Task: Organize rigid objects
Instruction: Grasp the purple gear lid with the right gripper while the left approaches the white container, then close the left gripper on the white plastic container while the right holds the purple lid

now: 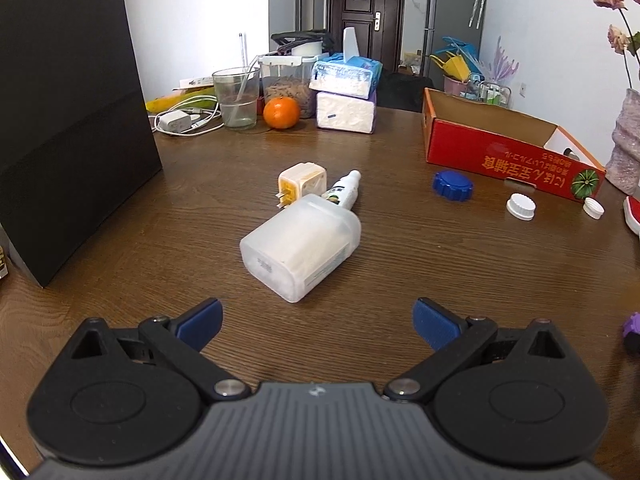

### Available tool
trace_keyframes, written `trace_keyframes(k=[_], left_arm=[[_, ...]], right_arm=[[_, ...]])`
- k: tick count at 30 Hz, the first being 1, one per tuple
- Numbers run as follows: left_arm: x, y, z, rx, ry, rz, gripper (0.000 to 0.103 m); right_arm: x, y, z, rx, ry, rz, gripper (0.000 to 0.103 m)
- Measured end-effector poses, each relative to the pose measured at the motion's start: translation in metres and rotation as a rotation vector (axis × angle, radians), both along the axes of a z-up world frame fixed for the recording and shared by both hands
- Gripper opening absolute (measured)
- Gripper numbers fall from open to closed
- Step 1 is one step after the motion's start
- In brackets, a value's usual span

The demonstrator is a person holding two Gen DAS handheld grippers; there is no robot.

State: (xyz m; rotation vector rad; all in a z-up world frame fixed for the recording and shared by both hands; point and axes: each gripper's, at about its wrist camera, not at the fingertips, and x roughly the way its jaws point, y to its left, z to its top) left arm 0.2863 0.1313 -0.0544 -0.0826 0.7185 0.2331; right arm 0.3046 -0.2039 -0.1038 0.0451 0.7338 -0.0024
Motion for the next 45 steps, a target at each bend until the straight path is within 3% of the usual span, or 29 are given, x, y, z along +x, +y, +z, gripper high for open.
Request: trace_keyframes(k=[7,13,24,29,37,39,41,45], left_arm=[[0.014,0.014,-0.007,-0.010,0.002,0.011,0.103],[0.032,0.027,-0.013,0.027,0.003,-0.008,0.103],[0.076,0.046,-0.031,0.034,0.021,-0.100,0.103],[0.089,0.057,-0.042,-0.018,0.034,-0.112,0.103],[0.090,0.050,-0.048,0.015,0.020,-0.141,0.103],[0.089,0.049,-0.048,0.016,0.014,-0.146,0.101],[0.089,0.048,-0.049,0.017,0.017,-0.154,0.088],[0.085,0.047,-0.047,0.006,0.001,-0.172,0.076]], right_arm=[[0.000,-0.003,0.007,0.034,-0.073,-0.027,0.051],[0.006,-0.003,0.007,0.037,-0.096,-0.057,0.051],[0.011,0.002,0.003,0.062,-0.159,-0.064,0.051],[0.011,0.002,0.000,0.062,-0.159,-0.066,0.051],[0.011,0.005,-0.002,0.055,-0.155,-0.058,0.051],[0.010,0.006,-0.002,0.054,-0.156,-0.058,0.051],[0.009,0.006,-0.002,0.055,-0.157,-0.062,0.051],[0.008,0.005,-0.003,0.057,-0.160,-0.063,0.051]])
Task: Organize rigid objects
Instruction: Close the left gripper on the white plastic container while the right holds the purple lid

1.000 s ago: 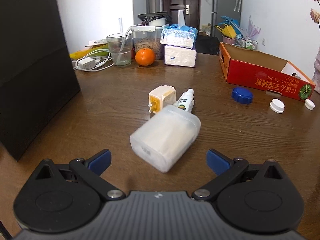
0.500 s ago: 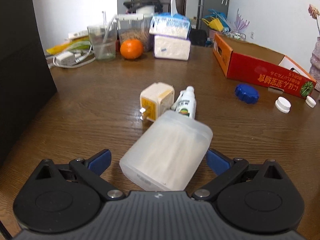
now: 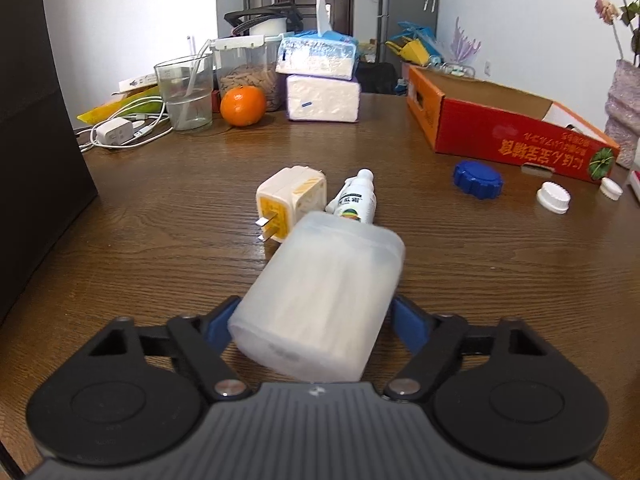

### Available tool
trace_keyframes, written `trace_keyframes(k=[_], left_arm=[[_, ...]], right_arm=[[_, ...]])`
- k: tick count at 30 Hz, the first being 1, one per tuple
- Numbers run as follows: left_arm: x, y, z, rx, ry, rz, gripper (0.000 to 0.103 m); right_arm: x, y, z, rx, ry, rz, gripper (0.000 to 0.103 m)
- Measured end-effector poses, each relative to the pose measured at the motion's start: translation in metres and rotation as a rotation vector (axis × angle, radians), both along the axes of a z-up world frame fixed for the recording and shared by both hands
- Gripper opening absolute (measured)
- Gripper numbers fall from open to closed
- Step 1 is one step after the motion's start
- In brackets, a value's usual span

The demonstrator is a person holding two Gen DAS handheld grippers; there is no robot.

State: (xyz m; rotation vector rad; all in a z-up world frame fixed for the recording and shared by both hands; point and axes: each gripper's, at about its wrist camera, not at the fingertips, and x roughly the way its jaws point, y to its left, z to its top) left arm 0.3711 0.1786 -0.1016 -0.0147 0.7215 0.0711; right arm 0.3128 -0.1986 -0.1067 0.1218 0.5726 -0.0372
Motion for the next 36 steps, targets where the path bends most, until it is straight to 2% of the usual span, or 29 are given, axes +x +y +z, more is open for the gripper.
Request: trace_keyframes(k=[5,13,16,19,21,22,25,29,36], left_arm=[[-0.007,-0.006,0.000,0.008,-0.012,-0.023,0.066],[-0.024,-0.017,0.002,-0.007,-0.027,-0.029,0.065],[-0.026,-0.024,0.002,0.010,-0.023,-0.033,0.068],[-0.023,-0.024,0.001,0.000,-0.019,-0.012,0.084],[-0.019,-0.021,0.001,-0.025,-0.015,0.001,0.084],[-0.017,-0.020,0.000,-0.037,-0.011,0.004,0.084],[-0.014,-0.021,-0.001,-0.037,0.001,0.004,0.066],[-0.016,-0.019,0.000,-0.065,-0.010,-0.010,0.066],[-0.022,-0.021,0.002,-0.053,-0.026,-0.004,0.066]], right_arm=[[-0.001,0.000,0.001,0.005,-0.002,0.000,0.051],[-0.004,0.001,0.001,0.008,-0.012,0.008,0.051],[-0.004,0.001,0.001,0.008,-0.013,0.012,0.051],[-0.004,0.002,0.001,0.009,-0.011,0.015,0.051],[-0.005,0.002,0.001,0.009,-0.010,0.014,0.051],[-0.005,0.002,0.001,0.009,-0.010,0.014,0.051],[-0.005,0.002,0.001,0.009,-0.011,0.014,0.051],[-0.005,0.001,0.001,0.009,-0.012,0.014,0.051],[-0.005,0.000,0.001,0.011,-0.016,0.011,0.051]])
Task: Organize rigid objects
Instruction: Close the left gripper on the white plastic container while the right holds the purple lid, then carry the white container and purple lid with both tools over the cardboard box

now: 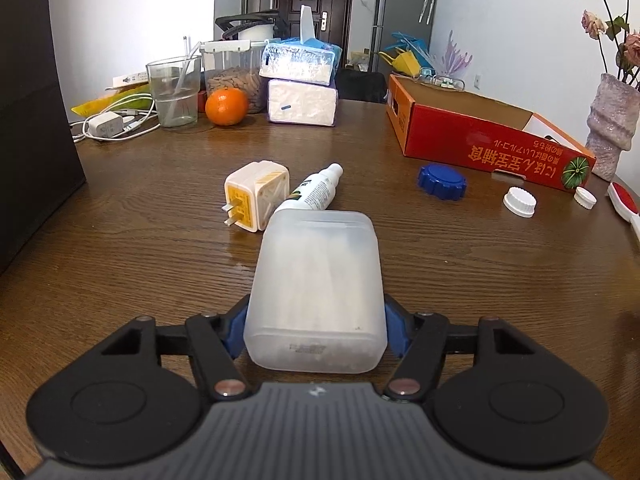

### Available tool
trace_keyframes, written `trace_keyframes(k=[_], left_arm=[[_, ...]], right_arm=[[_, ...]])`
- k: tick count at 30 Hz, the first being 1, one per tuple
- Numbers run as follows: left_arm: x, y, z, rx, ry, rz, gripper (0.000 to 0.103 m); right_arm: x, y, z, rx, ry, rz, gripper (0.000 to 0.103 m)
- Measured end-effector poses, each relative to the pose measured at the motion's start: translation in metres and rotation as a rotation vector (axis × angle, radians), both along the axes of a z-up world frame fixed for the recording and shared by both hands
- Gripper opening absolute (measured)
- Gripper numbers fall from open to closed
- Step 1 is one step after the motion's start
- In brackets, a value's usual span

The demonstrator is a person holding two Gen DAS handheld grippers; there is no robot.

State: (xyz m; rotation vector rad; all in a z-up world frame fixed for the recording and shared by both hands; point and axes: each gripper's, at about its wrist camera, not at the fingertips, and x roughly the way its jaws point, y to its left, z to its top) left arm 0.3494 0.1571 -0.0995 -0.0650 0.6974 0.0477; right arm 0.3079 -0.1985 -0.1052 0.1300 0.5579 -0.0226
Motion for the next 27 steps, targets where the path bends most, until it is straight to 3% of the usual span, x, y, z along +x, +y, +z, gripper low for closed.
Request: trace_keyframes(k=[12,27], left_arm=[[-0.024,-0.022,0.013,-0.007,-0.080,0.009,0.066],[-0.020,-0.062,0.038,-0.036,-0.105,-0.009,0.066]], right_arm=[[-0.006,0.001,0.004,0.007,-0.037,0.008,0.051],[-0.012,0.014,0.027,0.015,-0.108,0.060,0.051]])
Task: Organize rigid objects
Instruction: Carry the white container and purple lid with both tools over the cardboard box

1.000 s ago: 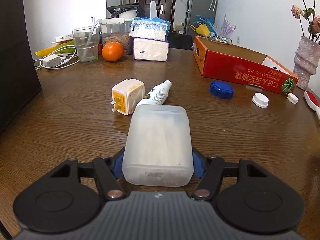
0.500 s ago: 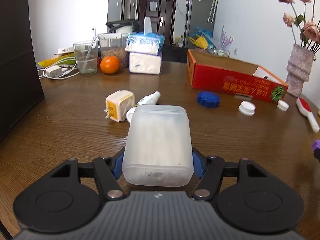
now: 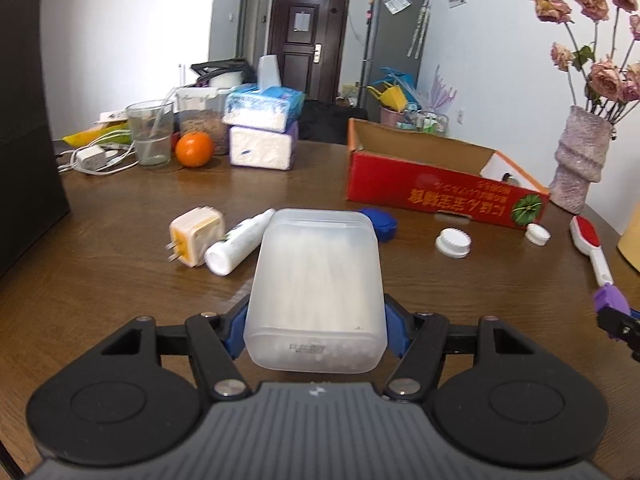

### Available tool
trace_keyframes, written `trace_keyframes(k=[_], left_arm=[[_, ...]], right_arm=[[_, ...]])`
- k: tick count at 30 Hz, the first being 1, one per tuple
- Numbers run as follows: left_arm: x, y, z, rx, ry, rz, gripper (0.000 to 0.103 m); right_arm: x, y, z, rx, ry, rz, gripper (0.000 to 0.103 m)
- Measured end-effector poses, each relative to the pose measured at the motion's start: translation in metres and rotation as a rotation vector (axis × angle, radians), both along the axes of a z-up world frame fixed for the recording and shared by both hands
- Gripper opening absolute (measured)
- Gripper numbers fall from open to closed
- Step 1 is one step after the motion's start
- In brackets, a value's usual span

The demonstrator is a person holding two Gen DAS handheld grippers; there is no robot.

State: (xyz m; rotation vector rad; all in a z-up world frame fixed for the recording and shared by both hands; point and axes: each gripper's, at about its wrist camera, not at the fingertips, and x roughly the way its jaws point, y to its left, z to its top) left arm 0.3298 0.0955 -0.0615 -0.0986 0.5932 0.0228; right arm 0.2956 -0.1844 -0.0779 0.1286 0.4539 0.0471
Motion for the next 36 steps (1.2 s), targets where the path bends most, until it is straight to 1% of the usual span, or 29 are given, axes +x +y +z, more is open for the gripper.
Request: trace_keyframes(k=[5,16,22,31,36], left_arm=[[0.006,-0.016,0.015,0.000,-0.028,-0.026,0.066],[0.027,-0.038,0.040,-0.018,-0.083,-0.042,0.066],[0.046,-0.044,0.047,-0.038,-0.100,-0.034,0.066],[0.075,-0.057,0.054,-0.033,-0.122,-0.031,0.066],[0.093,-0.060,0.056,-0.044,-0.131,-0.020,0.066]], right_arm=[[0.004,0.005,0.011,0.003,-0.023,0.014,0.051],[0.024,0.012,0.033,0.005,-0.068,0.030,0.051],[0.041,0.014,0.040,0.014,-0.087,0.032,0.051],[0.071,0.017,0.049,0.030,-0.109,0.028,0.051],[0.091,0.019,0.052,0.038,-0.124,0.026,0.051]])
